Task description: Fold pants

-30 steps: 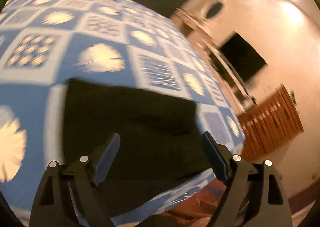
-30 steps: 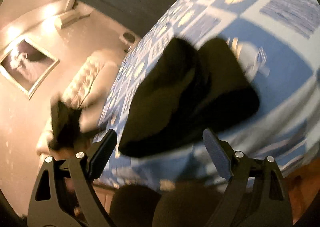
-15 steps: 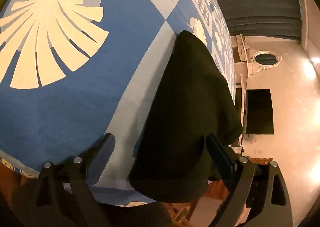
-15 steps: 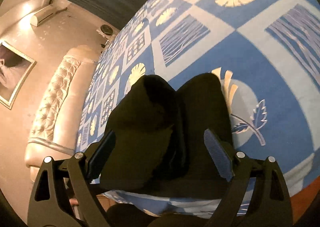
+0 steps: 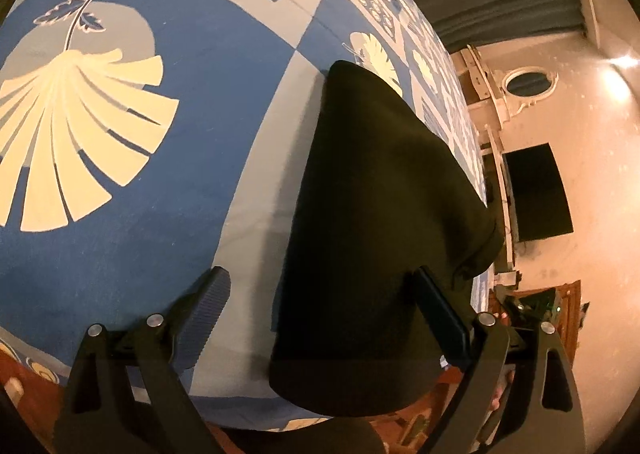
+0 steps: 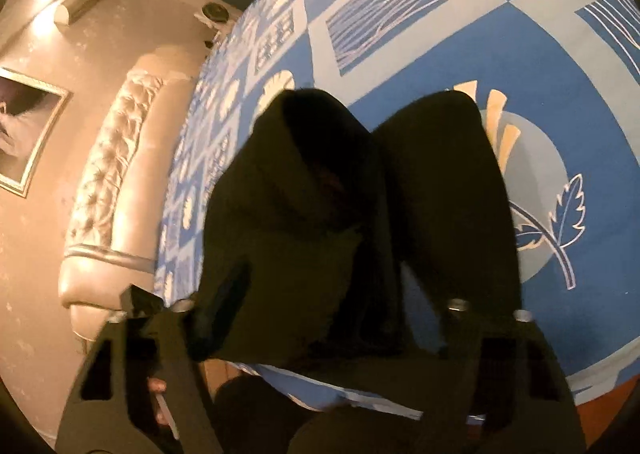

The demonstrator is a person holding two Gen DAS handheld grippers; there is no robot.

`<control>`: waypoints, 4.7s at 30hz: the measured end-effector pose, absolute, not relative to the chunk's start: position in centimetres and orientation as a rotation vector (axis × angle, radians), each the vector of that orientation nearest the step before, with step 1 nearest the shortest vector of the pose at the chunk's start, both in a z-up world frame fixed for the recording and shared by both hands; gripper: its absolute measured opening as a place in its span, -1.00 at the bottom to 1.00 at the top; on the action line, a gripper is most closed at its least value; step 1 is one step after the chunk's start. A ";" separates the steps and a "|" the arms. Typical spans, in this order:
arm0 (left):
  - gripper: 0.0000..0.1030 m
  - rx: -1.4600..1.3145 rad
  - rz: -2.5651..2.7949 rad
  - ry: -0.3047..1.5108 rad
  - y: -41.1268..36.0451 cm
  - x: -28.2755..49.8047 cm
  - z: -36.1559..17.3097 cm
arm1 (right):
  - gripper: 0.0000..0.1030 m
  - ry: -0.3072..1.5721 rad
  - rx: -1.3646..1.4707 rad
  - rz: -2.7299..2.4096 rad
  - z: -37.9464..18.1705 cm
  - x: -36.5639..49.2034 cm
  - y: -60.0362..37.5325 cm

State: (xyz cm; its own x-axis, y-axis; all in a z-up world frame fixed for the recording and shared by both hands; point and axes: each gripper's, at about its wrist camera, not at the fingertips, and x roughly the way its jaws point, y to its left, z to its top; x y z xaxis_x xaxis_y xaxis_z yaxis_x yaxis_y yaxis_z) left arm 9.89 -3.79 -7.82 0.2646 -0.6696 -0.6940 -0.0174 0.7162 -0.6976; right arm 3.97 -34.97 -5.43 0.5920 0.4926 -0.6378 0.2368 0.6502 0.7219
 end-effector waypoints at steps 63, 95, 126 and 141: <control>0.77 -0.434 -0.580 1.220 -7.3 10.1 -7.9 | -0.26 0.778 0.911 0.224 -2.2 8.0 -39.3; 0.77 -0.657 -0.792 1.193 -8.9 20.7 -8.5 | 0.80 0.854 1.063 0.301 -9.7 7.9 -44.7; -0.50 -0.547 -0.794 1.192 -11.2 23.6 -9.3 | -0.15 0.872 0.936 0.269 -9.3 9.9 -42.7; -0.52 -0.558 -0.644 1.113 -2.5 27.4 -7.0 | -0.18 0.877 0.930 0.414 -9.0 18.7 -35.0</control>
State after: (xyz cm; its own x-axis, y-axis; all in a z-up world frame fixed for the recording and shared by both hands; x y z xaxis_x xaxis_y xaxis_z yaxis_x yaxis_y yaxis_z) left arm 27.39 -2.54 -7.02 0.2998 -0.7158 -0.6307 0.1894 0.6926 -0.6960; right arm 18.68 -34.95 -9.00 0.5965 0.6501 -0.4706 0.0495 0.5555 0.8301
